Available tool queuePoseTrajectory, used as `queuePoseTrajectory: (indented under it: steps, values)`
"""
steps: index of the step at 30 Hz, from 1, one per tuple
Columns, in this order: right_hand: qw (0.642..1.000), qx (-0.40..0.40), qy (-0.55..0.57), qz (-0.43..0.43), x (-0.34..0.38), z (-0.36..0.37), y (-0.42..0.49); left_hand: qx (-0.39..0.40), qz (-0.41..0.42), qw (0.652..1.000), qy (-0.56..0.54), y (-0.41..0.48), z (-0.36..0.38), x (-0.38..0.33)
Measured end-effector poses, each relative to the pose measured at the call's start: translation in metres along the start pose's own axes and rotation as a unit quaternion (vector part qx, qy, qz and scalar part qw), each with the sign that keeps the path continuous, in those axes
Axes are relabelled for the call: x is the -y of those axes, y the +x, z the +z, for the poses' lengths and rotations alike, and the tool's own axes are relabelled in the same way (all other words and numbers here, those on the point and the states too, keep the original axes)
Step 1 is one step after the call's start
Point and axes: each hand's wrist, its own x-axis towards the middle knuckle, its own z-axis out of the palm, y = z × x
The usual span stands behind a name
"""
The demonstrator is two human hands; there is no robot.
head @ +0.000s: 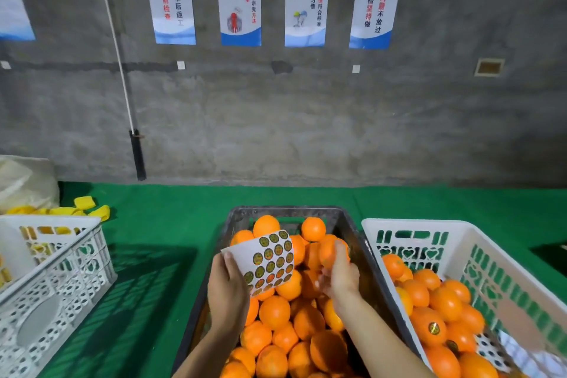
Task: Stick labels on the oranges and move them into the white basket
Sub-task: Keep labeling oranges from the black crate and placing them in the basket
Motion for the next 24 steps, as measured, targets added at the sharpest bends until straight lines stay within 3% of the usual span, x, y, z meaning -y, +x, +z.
queuePoseTrajectory:
  steps: [3, 5, 12, 16, 18, 21, 23, 24]
  values:
    - [0.956, 0.046, 0.280, 0.078, 0.017, -0.003, 0.002, 0.007, -0.004, 1.000, -0.007, -0.003, 0.001, -0.002]
    - [0.924, 0.063, 0.371, 0.068, 0.023, -0.007, 0.003, 0.011, -0.007, 1.000, -0.010, -0.003, 0.002, -0.003]
    - [0.870, 0.079, 0.487, 0.013, 0.038, -0.020, 0.004, 0.054, -0.034, 0.998, -0.019, -0.003, 0.003, -0.002]
    - [0.869, 0.040, 0.492, -0.022, 0.040, -0.027, 0.006, 0.063, -0.029, 0.997, -0.022, -0.004, 0.004, -0.002]
    - [0.895, 0.011, 0.445, -0.037, 0.038, -0.024, 0.005, 0.064, -0.029, 0.997, -0.023, -0.004, 0.003, -0.002]
    - [0.968, -0.018, 0.229, -0.096, 0.030, -0.010, -0.003, 0.073, -0.035, 0.996, -0.024, -0.004, 0.003, -0.003]
    - [0.980, -0.006, 0.048, -0.193, 0.022, -0.001, -0.013, 0.078, -0.037, 0.996, -0.024, -0.004, 0.002, -0.004]
    - [0.967, 0.017, -0.042, -0.250, 0.017, 0.003, -0.019, 0.078, -0.037, 0.996, -0.022, -0.005, 0.002, -0.004]
